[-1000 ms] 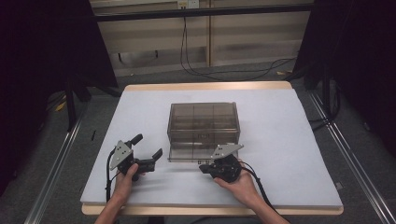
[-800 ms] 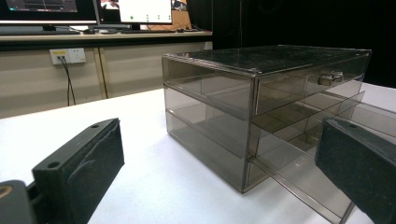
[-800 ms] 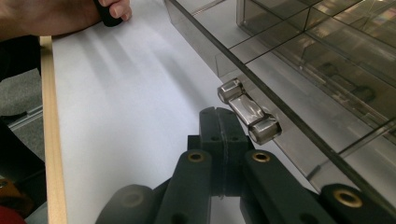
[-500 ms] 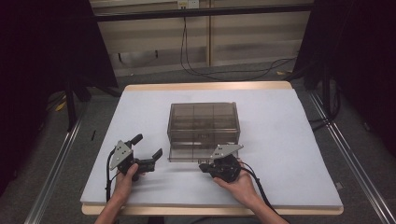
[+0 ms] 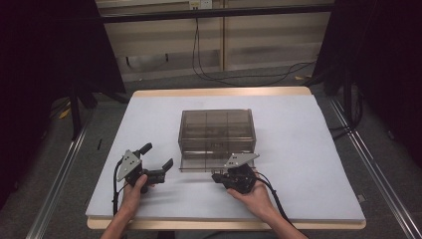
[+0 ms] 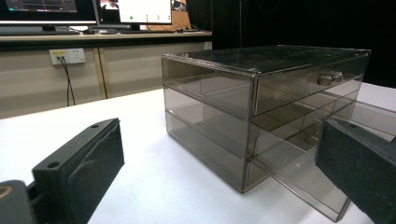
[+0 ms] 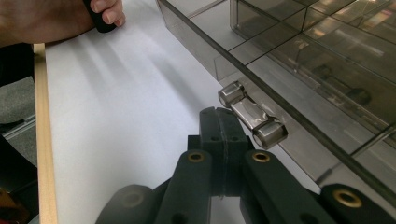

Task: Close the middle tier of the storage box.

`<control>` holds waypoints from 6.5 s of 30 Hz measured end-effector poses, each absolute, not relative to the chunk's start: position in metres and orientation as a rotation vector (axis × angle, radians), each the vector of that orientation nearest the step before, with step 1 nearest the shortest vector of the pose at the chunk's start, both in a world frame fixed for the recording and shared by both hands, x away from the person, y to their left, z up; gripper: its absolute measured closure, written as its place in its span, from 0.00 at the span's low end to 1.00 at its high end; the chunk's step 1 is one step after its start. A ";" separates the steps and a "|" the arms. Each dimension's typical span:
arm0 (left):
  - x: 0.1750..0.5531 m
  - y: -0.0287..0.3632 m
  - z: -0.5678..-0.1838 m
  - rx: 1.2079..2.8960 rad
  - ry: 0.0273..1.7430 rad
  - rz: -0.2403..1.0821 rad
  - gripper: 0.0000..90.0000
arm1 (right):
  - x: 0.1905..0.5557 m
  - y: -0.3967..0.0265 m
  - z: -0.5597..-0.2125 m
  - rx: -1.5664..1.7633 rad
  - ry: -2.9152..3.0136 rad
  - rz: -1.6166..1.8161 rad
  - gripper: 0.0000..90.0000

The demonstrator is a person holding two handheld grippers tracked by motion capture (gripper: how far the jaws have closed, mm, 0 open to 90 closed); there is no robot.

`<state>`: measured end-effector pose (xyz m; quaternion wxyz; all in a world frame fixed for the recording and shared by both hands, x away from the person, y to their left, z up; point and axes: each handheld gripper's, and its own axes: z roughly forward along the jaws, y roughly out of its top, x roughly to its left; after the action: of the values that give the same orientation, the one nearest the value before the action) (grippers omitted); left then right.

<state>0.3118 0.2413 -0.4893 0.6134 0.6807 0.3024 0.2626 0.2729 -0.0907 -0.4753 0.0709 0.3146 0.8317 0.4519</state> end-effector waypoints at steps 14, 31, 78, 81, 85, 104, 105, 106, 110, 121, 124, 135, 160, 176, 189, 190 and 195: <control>0.312 0.242 -0.489 1.582 0.688 0.614 0.01 | 0.276 -0.092 -0.472 0.945 2.480 1.380 1.00; 0.312 0.242 -0.489 1.576 0.695 0.610 0.01 | 0.277 -0.095 -0.472 0.961 2.448 1.378 1.00; 0.312 0.242 -0.489 1.583 0.688 0.615 0.01 | 0.286 -0.099 -0.469 0.983 2.361 1.422 1.00; 0.312 0.242 -0.489 1.582 0.688 0.614 0.01 | 0.286 -0.100 -0.469 0.985 2.365 1.421 1.00; 0.312 0.240 -0.489 1.564 0.693 0.607 0.01 | 0.286 -0.101 -0.470 0.989 2.354 1.409 1.00; 0.312 0.242 -0.489 1.584 0.684 0.612 0.01 | 0.293 -0.095 -0.474 1.010 2.358 1.423 1.00; 0.312 0.242 -0.489 1.581 0.687 0.613 0.01 | 0.293 -0.095 -0.473 1.010 2.357 1.415 1.00; 0.312 0.242 -0.489 1.584 0.685 0.612 0.01 | 0.293 -0.095 -0.473 1.016 2.355 1.412 1.00; 0.312 0.242 -0.489 1.583 0.687 0.612 0.01 | 0.294 -0.097 -0.473 1.023 2.351 1.411 1.00; 0.312 0.242 -0.489 1.578 0.689 0.610 0.01 | 0.297 -0.097 -0.474 1.035 2.339 1.418 1.00; 0.312 0.242 -0.489 1.572 0.692 0.607 0.01 | 0.298 -0.096 -0.475 1.039 2.342 1.420 1.00; 0.312 0.242 -0.489 1.577 0.689 0.609 0.01 | 0.302 -0.098 -0.474 1.055 2.322 1.428 1.00; 0.312 0.242 -0.489 1.582 0.684 0.609 0.01 | 0.311 -0.100 -0.474 1.097 2.283 1.445 1.00; 0.312 0.241 -0.489 1.567 0.693 0.604 0.01 | 0.316 -0.102 -0.475 1.130 2.254 1.446 1.00; 0.312 0.241 -0.489 1.571 0.692 0.607 0.01 | 0.319 -0.102 -0.470 1.136 2.230 1.448 1.00; 0.312 0.241 -0.489 1.569 0.693 0.604 0.01 | 0.320 -0.101 -0.469 1.148 2.226 1.448 1.00; 0.312 0.241 -0.489 1.568 0.691 0.604 0.01 | 0.321 -0.100 -0.466 1.137 2.236 1.429 1.00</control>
<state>0.3119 0.2414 -0.4894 0.6148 0.6807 0.3000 0.2623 0.3207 -0.0998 -0.4663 0.1270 0.3907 0.7681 0.4911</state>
